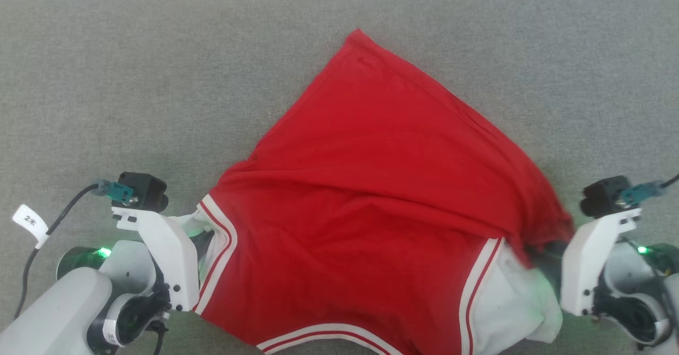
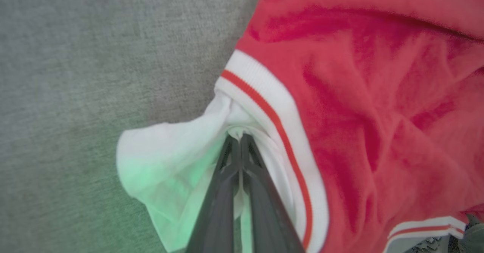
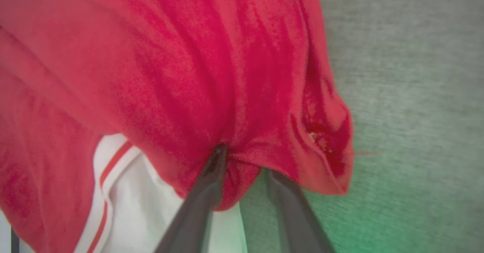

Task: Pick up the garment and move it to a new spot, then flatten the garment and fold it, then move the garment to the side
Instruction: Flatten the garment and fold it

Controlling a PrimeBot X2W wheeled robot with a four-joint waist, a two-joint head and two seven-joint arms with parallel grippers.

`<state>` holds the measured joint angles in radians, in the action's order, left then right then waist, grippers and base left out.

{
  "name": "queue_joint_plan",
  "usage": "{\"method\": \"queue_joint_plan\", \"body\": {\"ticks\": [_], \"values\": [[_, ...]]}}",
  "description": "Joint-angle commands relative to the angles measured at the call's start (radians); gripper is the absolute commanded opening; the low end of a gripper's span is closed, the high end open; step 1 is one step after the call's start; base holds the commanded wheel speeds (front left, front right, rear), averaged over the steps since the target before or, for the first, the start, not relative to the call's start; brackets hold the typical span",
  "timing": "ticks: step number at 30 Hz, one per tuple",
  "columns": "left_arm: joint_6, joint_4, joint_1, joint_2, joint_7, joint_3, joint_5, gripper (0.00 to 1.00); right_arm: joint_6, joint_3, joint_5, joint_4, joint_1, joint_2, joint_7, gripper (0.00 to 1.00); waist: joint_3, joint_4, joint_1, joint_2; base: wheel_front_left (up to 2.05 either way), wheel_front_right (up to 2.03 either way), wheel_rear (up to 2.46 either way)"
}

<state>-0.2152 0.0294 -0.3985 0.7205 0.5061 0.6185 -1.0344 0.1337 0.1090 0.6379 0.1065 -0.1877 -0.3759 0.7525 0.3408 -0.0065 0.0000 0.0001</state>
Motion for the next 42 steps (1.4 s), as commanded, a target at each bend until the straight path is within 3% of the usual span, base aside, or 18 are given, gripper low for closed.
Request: {"method": "queue_joint_plan", "body": {"ticks": [1,4,12,19,23,30,42], "values": [[0.007,0.013,0.009,-0.014,-0.002,0.013,-0.001,0.0,-0.009,0.022,-0.025,0.072,0.023,0.022,0.0,1.0,-0.006,0.002,0.0,-0.0001,0.0,0.0,0.0],[0.007,0.022,0.018,-0.019,-0.004,0.015,-0.005,0.0,-0.01,0.003,-0.034,0.052,0.02,0.024,-0.026,1.0,-0.018,0.006,0.0,-0.0001,0.0,0.0,0.0],[-0.002,0.022,0.035,-0.023,-0.018,0.014,-0.008,0.0,-0.004,-0.065,-0.047,-0.138,0.041,0.018,-0.041,1.0,-0.038,0.022,0.0,-0.0001,0.0,0.0,0.0],[0.0,0.017,0.031,-0.036,-0.027,0.019,-0.004,0.0,-0.003,-0.127,-0.09,-0.319,0.02,0.036,0.02,1.0,-0.045,0.056,0.0,-0.0001,0.0,0.0,0.0],[0.009,0.018,0.017,-0.051,-0.035,0.025,0.002,0.0,-0.003,-0.114,-0.109,-0.346,-0.057,0.029,0.038,1.0,-0.041,0.083,0.0,-0.0001,0.0,0.0,0.0],[0.041,0.038,-0.032,-0.101,-0.047,0.051,0.022,0.0,-0.003,-0.023,-0.109,-0.211,-0.286,-0.008,-0.006,1.0,-0.015,0.163,0.0,-0.0001,0.0,0.0,0.0],[0.133,0.145,-0.161,-0.244,-0.06,0.118,0.048,0.0,-0.003,0.197,-0.081,0.255,-0.688,-0.081,-0.046,1.0,0.059,0.348,0.0,-0.0001,0.0,0.0,0.0]]}}
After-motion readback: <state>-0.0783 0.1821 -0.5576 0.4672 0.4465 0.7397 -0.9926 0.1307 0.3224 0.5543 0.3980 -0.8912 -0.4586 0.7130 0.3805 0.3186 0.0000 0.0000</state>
